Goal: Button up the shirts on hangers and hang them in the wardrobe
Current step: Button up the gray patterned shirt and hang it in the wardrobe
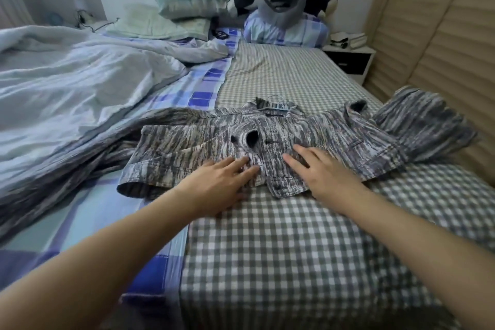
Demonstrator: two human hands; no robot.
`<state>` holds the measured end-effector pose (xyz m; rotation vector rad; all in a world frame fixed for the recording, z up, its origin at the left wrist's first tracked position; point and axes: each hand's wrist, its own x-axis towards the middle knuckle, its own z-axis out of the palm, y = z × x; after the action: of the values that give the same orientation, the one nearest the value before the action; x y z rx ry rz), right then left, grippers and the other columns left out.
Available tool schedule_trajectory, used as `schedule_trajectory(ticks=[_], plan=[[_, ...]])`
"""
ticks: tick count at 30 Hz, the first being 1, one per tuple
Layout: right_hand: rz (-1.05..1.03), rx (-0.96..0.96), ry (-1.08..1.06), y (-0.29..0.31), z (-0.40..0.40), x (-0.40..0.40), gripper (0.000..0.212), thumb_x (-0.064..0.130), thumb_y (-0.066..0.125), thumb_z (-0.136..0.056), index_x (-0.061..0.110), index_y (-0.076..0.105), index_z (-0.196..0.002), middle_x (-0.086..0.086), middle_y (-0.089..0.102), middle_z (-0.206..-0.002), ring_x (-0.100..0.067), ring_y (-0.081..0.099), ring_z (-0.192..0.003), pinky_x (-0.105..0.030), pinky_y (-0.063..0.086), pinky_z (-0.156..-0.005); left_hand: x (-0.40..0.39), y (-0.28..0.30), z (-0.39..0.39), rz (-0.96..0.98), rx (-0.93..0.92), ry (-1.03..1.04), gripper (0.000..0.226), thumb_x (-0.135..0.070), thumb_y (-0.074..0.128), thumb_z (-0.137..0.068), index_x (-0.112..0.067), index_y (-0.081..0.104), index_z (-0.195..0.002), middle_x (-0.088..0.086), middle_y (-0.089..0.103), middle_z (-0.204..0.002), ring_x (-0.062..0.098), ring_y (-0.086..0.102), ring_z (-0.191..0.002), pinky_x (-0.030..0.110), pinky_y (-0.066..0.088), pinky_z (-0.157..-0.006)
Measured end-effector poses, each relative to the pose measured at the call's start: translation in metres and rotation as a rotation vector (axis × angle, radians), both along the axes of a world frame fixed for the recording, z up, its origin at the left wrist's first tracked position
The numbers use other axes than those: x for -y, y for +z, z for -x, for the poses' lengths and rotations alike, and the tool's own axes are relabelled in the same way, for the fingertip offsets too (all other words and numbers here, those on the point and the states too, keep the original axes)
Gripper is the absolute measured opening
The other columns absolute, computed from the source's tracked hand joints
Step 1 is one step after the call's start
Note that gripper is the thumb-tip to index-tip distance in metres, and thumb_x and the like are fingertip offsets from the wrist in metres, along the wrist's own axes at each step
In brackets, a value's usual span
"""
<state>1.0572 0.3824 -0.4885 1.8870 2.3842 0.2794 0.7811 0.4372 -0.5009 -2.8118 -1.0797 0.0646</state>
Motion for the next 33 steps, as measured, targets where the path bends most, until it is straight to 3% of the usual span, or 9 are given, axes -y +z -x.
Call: schedule_trajectory(ticks=[4, 7, 11, 15, 18, 20, 22, 28, 33], plan=[[-0.153, 0.136, 0.089, 0.012, -0.004, 0.001, 0.080, -0.010, 0.070, -0.082, 0.019, 0.041, -0.151, -0.008, 0.060, -0.132, -0.024, 0.063, -0.110, -0.034, 0.058, -0.089, 0.003, 0.015, 0.001, -0.058, 0.004, 0.012, 0.085, -0.007, 0.049, -0.099, -0.039, 0.000, -0.161, -0.001, 0.015, -0.170, 0.025, 0.043, -0.144, 0.041, 0.056, -0.098], [-0.371, 0.018, 0.125, 0.053, -0.008, 0.010, 0.047, -0.007, 0.071, -0.084, 0.020, 0.070, -0.123, -0.002, 0.070, -0.087, -0.024, 0.065, -0.076, -0.034, 0.057, -0.062, 0.020, 0.047, 0.001, -0.196, 0.196, 0.021, 0.084, 0.007, 0.050, -0.089, -0.038, 0.031, -0.157, -0.008, 0.050, -0.154, 0.022, 0.071, -0.108, 0.038, 0.063, -0.073], [-0.015, -0.010, 0.050, 0.081, -0.003, 0.068, 0.078, -0.014, 0.048, -0.084, 0.039, 0.058, -0.140, 0.009, 0.068, -0.119, -0.018, 0.060, -0.111, -0.034, 0.054, -0.091, 0.076, 0.064, 0.011, -0.051, 0.192, -0.007, 0.091, 0.011, 0.049, -0.087, -0.051, 0.034, -0.152, -0.015, 0.038, -0.160, 0.019, 0.063, -0.124, 0.042, 0.056, -0.099], [0.511, 0.209, 0.021, 0.029, 0.021, 0.123, 0.076, 0.004, 0.051, -0.097, 0.022, 0.016, -0.162, -0.004, 0.013, -0.168, -0.030, 0.015, -0.151, -0.050, 0.027, -0.122, 0.131, 0.008, 0.002, 0.273, -0.063, 0.011, 0.096, 0.005, 0.049, -0.089, -0.050, 0.010, -0.158, -0.002, -0.004, -0.171, 0.031, -0.007, -0.157, 0.068, 0.012, -0.122], [0.682, 0.001, -0.110, 0.036, 0.026, 0.125, 0.078, 0.042, 0.057, -0.100, 0.027, 0.013, -0.162, 0.005, 0.000, -0.169, -0.028, 0.007, -0.155, -0.052, 0.023, -0.124, 0.130, 0.002, 0.002, 0.393, 0.328, 0.145, 0.051, -0.031, 0.053, -0.097, -0.045, 0.040, -0.145, -0.010, 0.042, -0.152, 0.017, 0.037, -0.144, 0.059, 0.032, -0.118], [0.598, -0.287, -0.129, 0.049, 0.038, 0.108, 0.065, 0.052, 0.057, -0.097, 0.031, 0.034, -0.154, 0.006, 0.029, -0.160, -0.020, 0.041, -0.140, -0.044, 0.042, -0.114, 0.114, 0.015, -0.006, 0.530, 0.690, 0.285, 0.038, -0.037, 0.055, -0.101, -0.041, 0.048, -0.138, -0.015, 0.060, -0.124, 0.008, 0.066, -0.104, 0.041, 0.057, -0.094], [0.395, -0.595, -0.166, 0.043, 0.058, 0.091, 0.061, 0.053, 0.059, -0.096, 0.033, 0.037, -0.149, 0.006, 0.042, -0.146, -0.015, 0.055, -0.119, -0.042, 0.051, -0.103, 0.095, 0.017, -0.012, 0.476, 0.738, 0.349, 0.054, -0.039, 0.056, -0.102, -0.047, 0.035, -0.151, -0.011, 0.051, -0.126, 0.007, 0.063, -0.093, 0.031, 0.053, -0.087], [0.196, -0.456, -0.348, -0.005, 0.091, 0.084, 0.100, 0.062, 0.066, -0.086, 0.028, 0.007, -0.159, 0.000, 0.015, -0.157, -0.026, 0.018, -0.146, -0.047, 0.024, -0.119, 0.092, -0.010, -0.022, 0.448, 0.941, 0.538, 0.048, -0.036, 0.065, -0.098, -0.037, 0.045, -0.142, -0.014, 0.060, -0.107, 0.002, 0.061, -0.085, 0.030, 0.055, -0.079], [0.096, -0.629, -0.377, 0.010, 0.082, 0.082, 0.026, 0.020, 0.062, -0.096, 0.025, 0.056, -0.120, 0.011, 0.059, -0.110, -0.004, 0.055, -0.091, -0.021, 0.047, -0.074, 0.087, -0.002, -0.031, 0.382, 1.015, 0.658, 0.030, -0.049, 0.070, -0.092, -0.029, 0.053, -0.107, -0.011, 0.063, -0.087, 0.007, 0.061, -0.077, 0.038, 0.057, -0.072]])
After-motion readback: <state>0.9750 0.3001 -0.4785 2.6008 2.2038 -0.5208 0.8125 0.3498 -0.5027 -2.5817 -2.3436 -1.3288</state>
